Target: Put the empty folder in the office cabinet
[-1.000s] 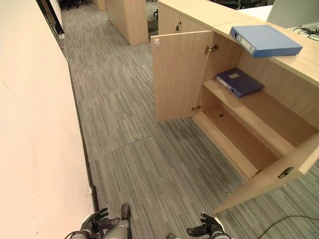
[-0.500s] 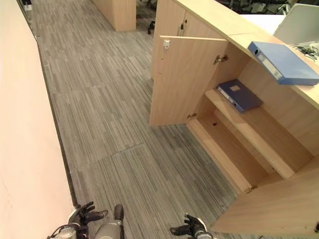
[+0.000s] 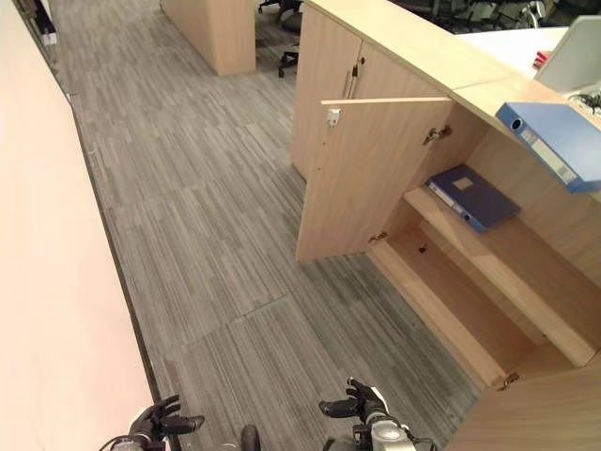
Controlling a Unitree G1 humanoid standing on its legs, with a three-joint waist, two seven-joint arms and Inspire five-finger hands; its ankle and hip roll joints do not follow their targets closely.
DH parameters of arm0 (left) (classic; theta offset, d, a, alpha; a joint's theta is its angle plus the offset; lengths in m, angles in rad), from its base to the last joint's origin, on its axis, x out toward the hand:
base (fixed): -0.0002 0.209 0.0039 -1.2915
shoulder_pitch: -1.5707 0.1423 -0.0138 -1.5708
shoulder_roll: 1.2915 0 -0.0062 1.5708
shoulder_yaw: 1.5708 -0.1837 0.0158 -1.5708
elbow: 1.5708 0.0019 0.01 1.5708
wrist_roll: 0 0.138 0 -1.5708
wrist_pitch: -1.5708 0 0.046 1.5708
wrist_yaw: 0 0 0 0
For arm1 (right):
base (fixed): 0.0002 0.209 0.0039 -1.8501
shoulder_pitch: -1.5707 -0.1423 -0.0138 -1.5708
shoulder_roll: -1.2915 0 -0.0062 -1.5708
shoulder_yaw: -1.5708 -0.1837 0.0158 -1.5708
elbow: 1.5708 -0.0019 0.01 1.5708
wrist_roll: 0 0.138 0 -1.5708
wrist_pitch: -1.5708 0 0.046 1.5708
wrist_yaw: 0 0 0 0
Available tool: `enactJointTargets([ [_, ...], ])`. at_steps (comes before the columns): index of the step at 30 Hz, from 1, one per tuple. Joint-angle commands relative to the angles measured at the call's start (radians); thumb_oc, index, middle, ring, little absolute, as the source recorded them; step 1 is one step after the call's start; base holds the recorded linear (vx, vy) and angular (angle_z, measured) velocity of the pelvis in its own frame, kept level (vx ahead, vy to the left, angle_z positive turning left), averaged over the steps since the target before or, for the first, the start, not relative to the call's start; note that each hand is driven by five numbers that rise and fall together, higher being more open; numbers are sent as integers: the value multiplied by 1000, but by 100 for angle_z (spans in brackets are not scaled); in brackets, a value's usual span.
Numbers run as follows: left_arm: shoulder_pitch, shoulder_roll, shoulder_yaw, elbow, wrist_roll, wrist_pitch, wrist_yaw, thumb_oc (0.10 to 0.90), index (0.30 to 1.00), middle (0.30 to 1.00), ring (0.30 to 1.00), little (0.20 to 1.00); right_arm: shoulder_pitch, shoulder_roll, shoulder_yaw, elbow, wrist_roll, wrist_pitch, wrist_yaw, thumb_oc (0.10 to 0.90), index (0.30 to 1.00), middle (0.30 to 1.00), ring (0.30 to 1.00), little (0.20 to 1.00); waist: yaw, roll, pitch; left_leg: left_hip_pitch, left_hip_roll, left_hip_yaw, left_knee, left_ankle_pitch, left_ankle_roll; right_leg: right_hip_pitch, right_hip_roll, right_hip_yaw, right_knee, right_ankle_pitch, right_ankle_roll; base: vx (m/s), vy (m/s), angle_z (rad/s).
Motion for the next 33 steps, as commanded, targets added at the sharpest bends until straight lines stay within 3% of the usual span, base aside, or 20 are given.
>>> enactJointTargets([
  [1,-36,23,13,-12,31,-24,2,800,900,900,900,900,-40,-69,-41,-12,29,-35,-25,800,900,900,900,900,29,3,31,-44,58,-63,31,-68,-80,113,77,96,-180,64,7,202,-34,-29],
  [5,-32,12,7,-5,64,-26,-4,800,900,900,900,900,-32,-79,-75,-15,47,-34,-35,800,900,900,900,900,-6,32,42,1,67,-67,62,-115,-83,97,30,133,-303,145,36,191,-72,0],
  [7,-30,8,0,-11,76,-27,-8,800,900,900,900,900,-30,-81,-88,-19,51,-34,-39,800,900,900,900,900,-10,44,40,13,73,-50,82,-138,-85,109,-19,114,-312,167,46,124,-100,-7],
  [10,-26,7,-10,-20,91,-29,-9,800,900,900,900,900,-27,-83,-109,-25,64,-33,-38,800,900,900,900,900,-33,63,27,36,76,-34,99,-163,-89,112,-97,162,-302,212,66,163,-100,-39],
  [13,-29,7,-10,-23,91,-33,-3,800,900,900,900,900,-24,-85,-112,-32,58,-28,-34,800,900,900,900,900,-42,71,9,59,84,-3,96,-172,-105,144,-138,146,-332,256,85,161,-171,-46],
  [15,-17,7,-2,-20,91,-32,-2,800,900,900,900,900,-16,-86,-105,-25,48,-24,-31,800,900,900,900,900,-36,66,-13,69,87,8,85,-164,-117,177,-128,112,-379,245,88,150,-216,-41],
  [19,-21,2,15,6,85,-28,7,800,900,900,900,900,-19,-94,-87,-20,32,-25,-34,800,900,900,900,900,-39,76,-29,74,157,52,65,-125,-167,170,-87,56,-380,235,84,131,-333,-43],
  [24,-34,-22,15,22,68,-30,12,800,900,900,900,900,-32,-130,-63,-2,17,-34,-41,800,900,900,900,900,-73,111,-29,55,267,85,162,-93,-222,164,4,25,-383,169,27,152,-356,-51],
  [26,-42,-32,12,29,66,-29,12,800,900,900,900,900,-39,-140,-52,11,10,-32,-41,800,900,900,900,900,-79,127,-29,40,312,86,235,-40,-249,186,51,27,-413,138,-3,205,-387,-45],
  [27,-44,-44,8,28,54,-26,15,800,900,900,900,900,-49,-157,-43,15,4,-32,-43,800,900,900,900,900,-78,145,-20,20,347,53,322,54,-274,215,97,39,-441,109,-31,253,-384,-31],
  [31,-40,-54,-7,5,40,-25,10,800,900,900,900,900,-47,-173,-50,7,15,-29,-41,800,900,900,900,900,-86,152,0,-11,374,17,468,166,-283,258,133,64,-451,57,-78,205,-226,-57],
  [33,-45,-57,-15,6,31,-25,11,800,900,900,900,900,-44,-181,-47,-1,20,-26,-38,800,900,900,900,900,-91,148,17,-57,343,-29,516,146,-261,271,137,100,-451,37,-89,174,-108,-33],
])
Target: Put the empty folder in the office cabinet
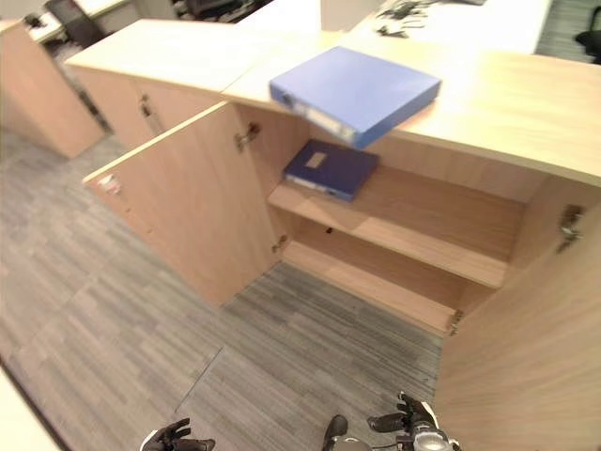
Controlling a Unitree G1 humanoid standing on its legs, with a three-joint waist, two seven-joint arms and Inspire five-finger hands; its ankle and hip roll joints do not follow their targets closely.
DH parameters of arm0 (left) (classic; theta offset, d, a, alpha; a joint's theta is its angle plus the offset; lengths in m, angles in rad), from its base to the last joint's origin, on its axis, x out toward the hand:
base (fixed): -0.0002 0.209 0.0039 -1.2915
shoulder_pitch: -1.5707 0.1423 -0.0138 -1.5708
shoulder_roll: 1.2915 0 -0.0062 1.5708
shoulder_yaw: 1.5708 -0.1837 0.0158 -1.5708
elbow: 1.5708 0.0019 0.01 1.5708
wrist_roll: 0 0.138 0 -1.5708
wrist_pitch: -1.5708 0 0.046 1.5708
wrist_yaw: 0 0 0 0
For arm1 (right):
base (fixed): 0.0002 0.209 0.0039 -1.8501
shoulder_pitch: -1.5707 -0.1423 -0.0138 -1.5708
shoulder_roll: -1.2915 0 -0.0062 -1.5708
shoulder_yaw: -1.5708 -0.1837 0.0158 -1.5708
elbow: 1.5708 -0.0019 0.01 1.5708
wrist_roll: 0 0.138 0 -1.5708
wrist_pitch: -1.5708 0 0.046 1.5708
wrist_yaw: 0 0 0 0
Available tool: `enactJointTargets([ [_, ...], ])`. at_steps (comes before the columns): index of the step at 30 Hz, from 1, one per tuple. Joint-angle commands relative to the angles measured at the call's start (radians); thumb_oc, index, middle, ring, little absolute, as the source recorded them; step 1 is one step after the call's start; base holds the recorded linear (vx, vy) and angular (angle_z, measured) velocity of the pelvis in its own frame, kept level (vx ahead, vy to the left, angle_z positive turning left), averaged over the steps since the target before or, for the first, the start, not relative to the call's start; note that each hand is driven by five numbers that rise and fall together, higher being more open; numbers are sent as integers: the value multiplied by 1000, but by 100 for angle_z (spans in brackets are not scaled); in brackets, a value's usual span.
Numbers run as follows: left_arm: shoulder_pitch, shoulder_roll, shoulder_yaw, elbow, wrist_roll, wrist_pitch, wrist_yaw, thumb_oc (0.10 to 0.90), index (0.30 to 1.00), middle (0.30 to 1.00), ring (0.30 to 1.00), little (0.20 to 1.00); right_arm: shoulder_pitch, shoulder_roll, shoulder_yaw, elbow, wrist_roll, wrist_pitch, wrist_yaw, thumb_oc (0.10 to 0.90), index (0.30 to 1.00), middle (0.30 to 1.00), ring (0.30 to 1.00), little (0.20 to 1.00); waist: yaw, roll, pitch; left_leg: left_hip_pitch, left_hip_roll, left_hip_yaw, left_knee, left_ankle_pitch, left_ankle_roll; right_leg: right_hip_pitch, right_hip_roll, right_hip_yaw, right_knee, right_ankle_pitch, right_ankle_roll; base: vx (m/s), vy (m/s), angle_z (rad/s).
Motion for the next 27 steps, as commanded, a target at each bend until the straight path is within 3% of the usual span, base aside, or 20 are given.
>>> enactJointTargets([
  [1,-55,28,-22,-25,-47,-27,16,800,900,900,900,900,-44,-21,-24,-5,-21,-23,-3,800,900,900,900,900,3,4,56,-121,-70,-81,-19,-58,92,118,-90,4,-189,-63,172,138,-55,-11],
  [4,-54,26,-25,-23,-47,-27,17,800,900,900,900,900,-42,-19,-20,0,-25,-21,-4,800,900,900,900,900,8,-2,58,-146,-87,-96,-34,-86,103,126,-91,25,-189,-69,175,182,-21,-62],
  [5,-50,21,-36,-16,-45,-27,17,800,900,900,900,900,-29,-16,-7,11,-36,-21,-5,800,900,900,900,900,24,-13,67,-188,-140,-159,-173,-152,125,163,-89,72,-187,-90,183,255,5,-62],
  [6,-50,21,-36,-16,-45,-27,17,800,900,900,900,900,-29,-16,-7,11,-36,-21,-5,800,900,900,900,900,24,-14,69,-184,-141,-158,-177,-151,126,165,-90,73,-187,-90,183,278,11,-57],
  [8,-53,20,-43,-11,-45,-26,20,800,900,900,900,900,-17,-15,5,14,-49,-21,-7,800,900,900,900,900,39,-14,78,-228,-179,-239,-305,-96,130,180,-76,97,-176,-94,175,112,6,-59],
  [9,-52,20,-43,-11,-45,-26,20,800,900,900,900,900,-17,-15,5,14,-49,-21,-7,800,900,900,900,900,39,-15,79,-226,-180,-239,-307,-95,130,181,-77,97,-175,-94,175,188,-2,-58],
  [11,-55,22,-53,-2,-48,-23,22,800,900,900,900,900,-10,-13,14,13,-61,-21,-14,800,900,900,900,900,55,-3,100,-290,-195,-371,-464,11,116,217,-33,173,-126,-150,161,351,10,-36],
  [16,-56,24,-52,8,-54,-20,23,800,900,900,900,900,-16,-8,7,24,-47,-19,-21,800,900,900,900,900,65,-6,122,-351,-196,-379,-526,27,119,247,-14,242,-79,-202,147,268,35,-55],
  [19,-46,33,-39,33,-49,-13,23,800,900,900,900,900,-22,-2,8,53,-44,-17,-22,800,900,900,900,900,91,-12,119,-381,-164,-464,-536,56,107,293,24,345,-45,-259,137,384,114,-68],
  [27,-40,51,-27,59,-38,-7,20,800,900,900,900,900,-15,12,3,56,-35,-17,-16,800,900,900,900,900,112,-37,86,-370,-129,-512,-531,63,101,343,16,417,-34,-310,155,269,179,-70],
])
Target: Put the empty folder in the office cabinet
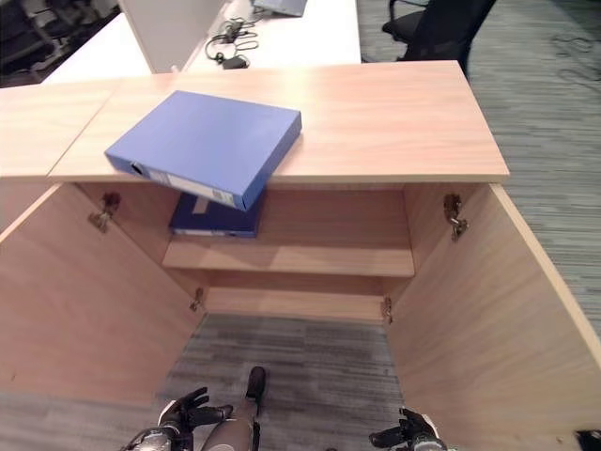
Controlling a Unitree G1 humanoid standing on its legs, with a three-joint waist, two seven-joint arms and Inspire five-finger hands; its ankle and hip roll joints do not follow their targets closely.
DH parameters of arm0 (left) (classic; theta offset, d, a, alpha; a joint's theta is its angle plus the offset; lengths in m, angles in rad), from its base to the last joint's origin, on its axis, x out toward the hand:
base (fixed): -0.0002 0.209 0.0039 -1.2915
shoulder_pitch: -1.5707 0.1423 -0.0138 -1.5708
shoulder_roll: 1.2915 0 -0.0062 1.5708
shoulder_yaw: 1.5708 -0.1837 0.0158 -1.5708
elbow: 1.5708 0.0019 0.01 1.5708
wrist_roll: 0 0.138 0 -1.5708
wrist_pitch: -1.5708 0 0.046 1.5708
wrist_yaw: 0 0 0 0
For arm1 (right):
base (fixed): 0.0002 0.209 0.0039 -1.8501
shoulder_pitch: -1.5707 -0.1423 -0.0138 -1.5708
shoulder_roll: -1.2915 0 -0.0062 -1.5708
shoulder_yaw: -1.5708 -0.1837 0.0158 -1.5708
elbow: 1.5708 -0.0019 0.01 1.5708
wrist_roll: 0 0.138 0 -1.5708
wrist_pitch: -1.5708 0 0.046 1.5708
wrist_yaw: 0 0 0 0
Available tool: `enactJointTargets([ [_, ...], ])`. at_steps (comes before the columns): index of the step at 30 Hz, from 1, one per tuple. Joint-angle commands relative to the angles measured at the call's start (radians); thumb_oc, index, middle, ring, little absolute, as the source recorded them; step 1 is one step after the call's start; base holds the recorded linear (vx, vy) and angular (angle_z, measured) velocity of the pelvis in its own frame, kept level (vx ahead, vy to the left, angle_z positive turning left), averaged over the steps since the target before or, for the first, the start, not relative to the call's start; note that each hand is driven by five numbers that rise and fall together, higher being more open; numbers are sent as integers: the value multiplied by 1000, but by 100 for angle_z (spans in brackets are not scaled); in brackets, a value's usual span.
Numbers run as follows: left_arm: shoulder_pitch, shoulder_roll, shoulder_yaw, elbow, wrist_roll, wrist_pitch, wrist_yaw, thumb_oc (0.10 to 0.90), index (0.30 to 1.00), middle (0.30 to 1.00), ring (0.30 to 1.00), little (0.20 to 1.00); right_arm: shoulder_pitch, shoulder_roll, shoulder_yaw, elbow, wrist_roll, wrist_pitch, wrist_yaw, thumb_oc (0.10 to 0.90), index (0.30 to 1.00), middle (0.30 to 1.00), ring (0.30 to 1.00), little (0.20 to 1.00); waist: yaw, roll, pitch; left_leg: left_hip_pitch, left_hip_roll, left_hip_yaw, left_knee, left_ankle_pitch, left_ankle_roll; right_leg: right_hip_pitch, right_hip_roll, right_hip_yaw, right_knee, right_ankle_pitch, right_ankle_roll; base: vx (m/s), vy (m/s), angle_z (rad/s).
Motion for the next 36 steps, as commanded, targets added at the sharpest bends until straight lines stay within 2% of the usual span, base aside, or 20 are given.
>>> enactJointTargets([
  [1,61,48,-19,43,37,-4,14,800,900,900,900,900,-23,-27,3,-13,8,-27,-9,800,900,900,900,900,42,26,-53,-114,115,-58,-18,-25,-37,-24,19,-93,117,-203,19,297,333,-32],
  [2,53,60,-19,54,50,0,15,800,900,900,900,900,-15,-10,-9,-10,14,-26,-8,800,900,900,900,900,36,6,-68,-119,113,-23,-5,-23,-37,-26,-8,-95,126,-200,40,381,434,-26],
  [4,47,68,-18,56,57,4,15,800,900,900,900,900,-12,0,-14,-8,19,-24,-8,800,900,900,900,900,35,-5,-77,-120,108,1,10,-19,-35,-34,-22,-96,134,-190,51,236,280,-7],
  [6,39,85,-23,61,74,3,16,800,900,900,900,900,-8,18,-20,1,29,-21,-9,800,900,900,900,900,34,-27,-101,-134,88,32,43,-32,-17,-63,-52,-96,172,-159,86,302,380,-5],
  [7,33,94,-26,60,84,3,15,800,900,900,900,900,-4,30,-24,4,35,-18,-7,800,900,900,900,900,30,-41,-117,-129,65,59,59,-60,7,-97,-74,-99,215,-106,115,365,510,-4],
  [9,27,104,-27,52,83,3,16,800,900,900,900,900,-6,42,-26,-1,40,-18,-5,800,900,900,900,900,25,-56,-133,-117,35,90,54,-90,37,-143,-103,-104,281,-6,145,297,499,0],
  [10,21,115,-26,43,79,3,16,800,900,900,900,900,-14,51,-30,-5,45,-17,-4,800,900,900,900,900,24,-62,-142,-97,13,116,42,-114,63,-185,-122,-113,341,68,168,182,365,-1],
  [11,21,115,-26,43,79,3,16,800,900,900,900,900,-14,51,-30,-6,45,-17,-4,800,900,900,900,900,25,-63,-142,-97,12,117,42,-114,63,-186,-123,-112,342,68,169,178,355,-11],
  [13,18,122,-24,33,73,3,20,800,900,900,900,900,-24,60,-33,-10,45,-14,-5,800,900,900,900,900,30,-65,-143,-59,-12,150,25,-140,87,-225,-152,-157,425,157,187,159,322,-8],
  [14,16,128,-24,28,70,3,22,800,900,900,900,900,-28,64,-34,-13,45,-15,-6,800,900,900,900,900,33,-62,-143,-42,-20,166,19,-149,96,-234,-171,-207,463,194,186,189,378,-1],
  [17,15,140,-9,21,66,5,26,800,900,900,900,900,-39,70,-33,-24,41,-18,-10,800,900,900,900,900,37,-49,-133,34,-40,191,-21,-178,117,-280,-189,-309,578,249,200,182,324,-22],
  [18,11,144,-8,17,63,4,27,800,900,900,900,900,-44,71,-29,-27,40,-19,-10,800,900,900,900,900,34,-47,-125,54,-47,191,-27,-184,118,-305,-180,-314,592,240,195,161,247,-24],
  [20,1,147,-7,13,60,3,27,800,900,900,900,900,-50,71,-22,-35,35,-19,-11,800,900,900,900,900,28,-43,-103,85,-52,191,-27,-202,115,-357,-164,-365,552,169,175,156,164,-13],
  [23,-13,151,-13,11,68,2,27,800,900,900,900,900,-50,69,-18,-40,30,-20,-17,800,900,900,900,900,27,-49,-85,104,-47,194,-27,-213,102,-351,-163,-451,376,78,137,102,12,14],
  [25,-21,143,-21,8,74,-2,22,800,900,900,900,900,-50,62,-19,-45,28,-22,-20,800,900,900,900,900,25,-51,-77,114,-56,190,-27,-218,100,-355,-151,-430,274,73,133,62,2,24],
  [28,-19,125,-28,5,79,-10,20,800,900,900,900,900,-41,57,-29,-42,43,-27,-21,800,900,900,900,900,16,-53,-80,128,-74,186,-27,-223,102,-331,-133,-378,209,73,137,52,24,10],
  [29,-17,119,-31,3,80,-13,19,800,900,900,900,900,-34,55,-32,-40,45,-28,-21,800,900,900,900,900,13,-53,-83,135,-81,185,-27,-228,102,-319,-129,-352,207,71,138,76,15,10],
  [30,-10,110,-36,-3,81,-15,17,800,900,900,900,900,-25,52,-38,-35,50,-30,-20,800,900,900,900,900,1,-47,-95,139,-84,177,-27,-231,102,-319,-115,-287,205,71,139,79,-3,7],
  [32,-3,105,-40,-1,90,-15,15,800,900,900,900,900,-16,50,-35,-22,49,-27,-17,800,900,900,900,900,-5,-46,-106,147,-87,171,-27,-235,102,-295,-107,-241,167,63,130,67,-41,5],
  [36,7,92,-44,5,93,-16,14,800,900,900,900,900,-7,45,-28,-12,41,-24,-14,800,900,900,900,900,1,-42,-121,156,-83,165,-27,-233,92,-245,-101,-258,114,45,115,10,-101,2],
])
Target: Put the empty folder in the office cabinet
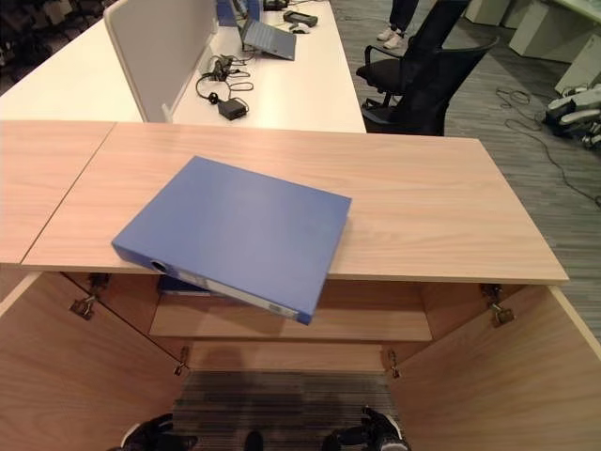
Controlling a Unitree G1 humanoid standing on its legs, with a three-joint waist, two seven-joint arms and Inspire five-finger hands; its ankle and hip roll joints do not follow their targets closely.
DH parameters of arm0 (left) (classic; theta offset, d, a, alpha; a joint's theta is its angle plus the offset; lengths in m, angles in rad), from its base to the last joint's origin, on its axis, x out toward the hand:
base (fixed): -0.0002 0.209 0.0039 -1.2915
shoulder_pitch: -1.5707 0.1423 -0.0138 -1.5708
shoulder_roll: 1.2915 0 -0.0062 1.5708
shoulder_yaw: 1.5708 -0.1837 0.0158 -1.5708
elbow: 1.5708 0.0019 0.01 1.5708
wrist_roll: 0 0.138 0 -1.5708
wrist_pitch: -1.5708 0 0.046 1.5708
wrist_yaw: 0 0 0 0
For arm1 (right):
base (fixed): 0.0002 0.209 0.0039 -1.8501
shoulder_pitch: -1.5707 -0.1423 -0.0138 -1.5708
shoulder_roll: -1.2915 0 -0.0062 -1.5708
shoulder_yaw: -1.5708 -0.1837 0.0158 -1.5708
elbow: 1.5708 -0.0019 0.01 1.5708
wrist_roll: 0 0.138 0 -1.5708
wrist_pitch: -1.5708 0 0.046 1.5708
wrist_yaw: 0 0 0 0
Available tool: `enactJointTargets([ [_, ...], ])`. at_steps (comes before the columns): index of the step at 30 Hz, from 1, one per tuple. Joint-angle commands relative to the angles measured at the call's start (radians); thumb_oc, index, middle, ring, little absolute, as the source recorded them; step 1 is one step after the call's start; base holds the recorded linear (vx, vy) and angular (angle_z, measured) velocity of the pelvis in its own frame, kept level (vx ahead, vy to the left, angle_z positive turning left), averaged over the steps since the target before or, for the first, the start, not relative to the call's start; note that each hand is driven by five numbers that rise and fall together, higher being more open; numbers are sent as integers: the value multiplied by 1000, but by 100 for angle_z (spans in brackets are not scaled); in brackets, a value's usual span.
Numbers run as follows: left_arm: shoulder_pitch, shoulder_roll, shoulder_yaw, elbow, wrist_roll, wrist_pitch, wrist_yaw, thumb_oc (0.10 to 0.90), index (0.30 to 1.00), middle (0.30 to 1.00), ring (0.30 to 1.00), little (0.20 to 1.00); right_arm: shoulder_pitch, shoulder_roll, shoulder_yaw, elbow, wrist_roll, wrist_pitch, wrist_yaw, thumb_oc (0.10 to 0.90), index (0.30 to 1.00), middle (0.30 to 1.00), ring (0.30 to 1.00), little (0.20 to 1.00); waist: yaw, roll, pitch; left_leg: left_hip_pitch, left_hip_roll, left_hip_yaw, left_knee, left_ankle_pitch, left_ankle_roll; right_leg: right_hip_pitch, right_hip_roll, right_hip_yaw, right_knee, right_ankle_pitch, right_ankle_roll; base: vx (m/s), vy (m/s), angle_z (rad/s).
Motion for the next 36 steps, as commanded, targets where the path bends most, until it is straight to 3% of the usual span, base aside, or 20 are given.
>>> enactJointTargets([
  [1,-72,5,-18,-11,18,-36,15,800,900,900,900,900,-27,-70,-7,-15,27,-17,-14,800,900,900,900,900,7,50,5,-20,52,24,-3,-43,-46,34,12,13,85,-154,48,-42,-145,2],
  [9,-71,-26,-33,-17,8,-41,17,800,900,900,900,900,-34,-100,4,-29,22,-25,-15,800,900,900,900,900,5,73,3,-29,86,-1,-3,-1,-102,121,43,-17,-53,-153,17,-63,-176,10],
  [19,-68,-63,-35,-21,-32,-45,20,800,900,900,900,900,-51,-130,31,-25,9,-32,-9,800,900,900,900,900,13,117,40,-69,140,-34,36,60,-152,129,73,-36,-56,-195,-16,-93,-151,6],
  [21,-76,-75,-43,-27,-55,-49,22,800,900,900,900,900,-58,-150,45,-21,-2,-29,-7,800,900,900,900,900,16,111,70,-126,132,-51,137,50,-156,123,66,-48,-56,-185,-28,-169,-136,5],
  [23,-76,-75,-44,-30,-55,-49,21,800,900,900,900,900,-59,-154,46,-18,-4,-27,-8,800,900,900,900,900,13,106,73,-131,129,-42,162,37,-152,119,63,-53,-56,-182,-32,-108,-80,21],
  [27,-69,-75,-42,-32,-54,-46,16,800,900,900,900,900,-60,-153,44,-7,-2,-27,-5,800,900,900,900,900,14,81,63,-106,101,-25,257,-55,-132,111,56,-59,-56,-171,-41,-44,-68,8],
  [29,-66,-77,-41,-34,-55,-48,14,800,900,900,900,900,-59,-153,42,-8,3,-28,-2,800,900,900,900,900,10,80,55,-77,101,-8,260,-84,-125,111,64,-59,-56,-173,-41,-5,-11,-2],
  [32,-53,-77,-37,-45,-51,-45,13,800,900,900,900,900,-47,-149,37,-6,3,-28,3,800,900,900,900,900,-3,94,31,-8,114,18,182,-81,-121,113,85,-69,-56,-171,-38,55,29,2],
  [36,-50,-68,-32,-67,-49,-44,15,800,900,900,900,900,-38,-138,27,-7,11,-29,0,800,900,900,900,900,-9,90,15,29,116,19,121,-74,-118,126,82,-74,-56,-164,-33,56,22,4],
])
